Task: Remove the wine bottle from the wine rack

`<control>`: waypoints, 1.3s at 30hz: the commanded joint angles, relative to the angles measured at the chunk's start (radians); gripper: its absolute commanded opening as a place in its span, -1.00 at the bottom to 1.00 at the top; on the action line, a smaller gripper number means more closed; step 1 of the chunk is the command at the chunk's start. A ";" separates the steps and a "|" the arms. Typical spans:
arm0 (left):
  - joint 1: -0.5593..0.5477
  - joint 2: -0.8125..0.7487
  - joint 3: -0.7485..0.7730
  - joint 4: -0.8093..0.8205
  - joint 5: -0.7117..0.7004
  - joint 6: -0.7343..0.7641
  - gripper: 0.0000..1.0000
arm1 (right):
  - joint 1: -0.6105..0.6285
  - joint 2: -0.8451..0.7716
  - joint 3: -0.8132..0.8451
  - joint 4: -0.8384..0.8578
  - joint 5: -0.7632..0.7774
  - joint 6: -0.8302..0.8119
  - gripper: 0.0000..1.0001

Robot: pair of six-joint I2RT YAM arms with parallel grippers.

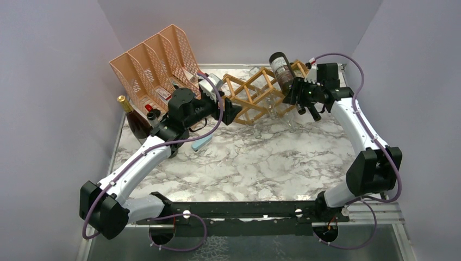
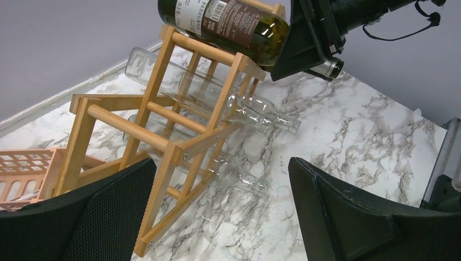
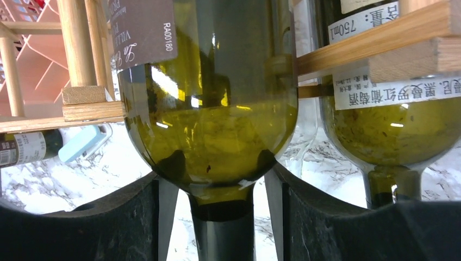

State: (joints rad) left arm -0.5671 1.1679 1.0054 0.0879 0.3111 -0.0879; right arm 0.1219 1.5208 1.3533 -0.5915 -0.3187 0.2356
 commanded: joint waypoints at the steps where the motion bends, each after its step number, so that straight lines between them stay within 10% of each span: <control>1: -0.007 0.006 -0.013 0.025 0.017 0.011 0.98 | -0.005 0.018 0.023 0.018 -0.059 0.004 0.18; 21: -0.007 0.019 -0.009 0.003 -0.019 0.037 0.98 | -0.005 -0.216 -0.140 0.182 -0.132 0.051 -0.46; 39: -0.014 0.032 -0.008 0.004 -0.015 0.027 0.98 | -0.005 -0.503 -0.220 0.185 -0.206 0.159 -0.54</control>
State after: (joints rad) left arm -0.5716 1.1973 1.0054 0.0792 0.2989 -0.0608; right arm 0.1120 1.0801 1.1191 -0.5167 -0.4358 0.3679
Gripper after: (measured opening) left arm 0.987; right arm 0.382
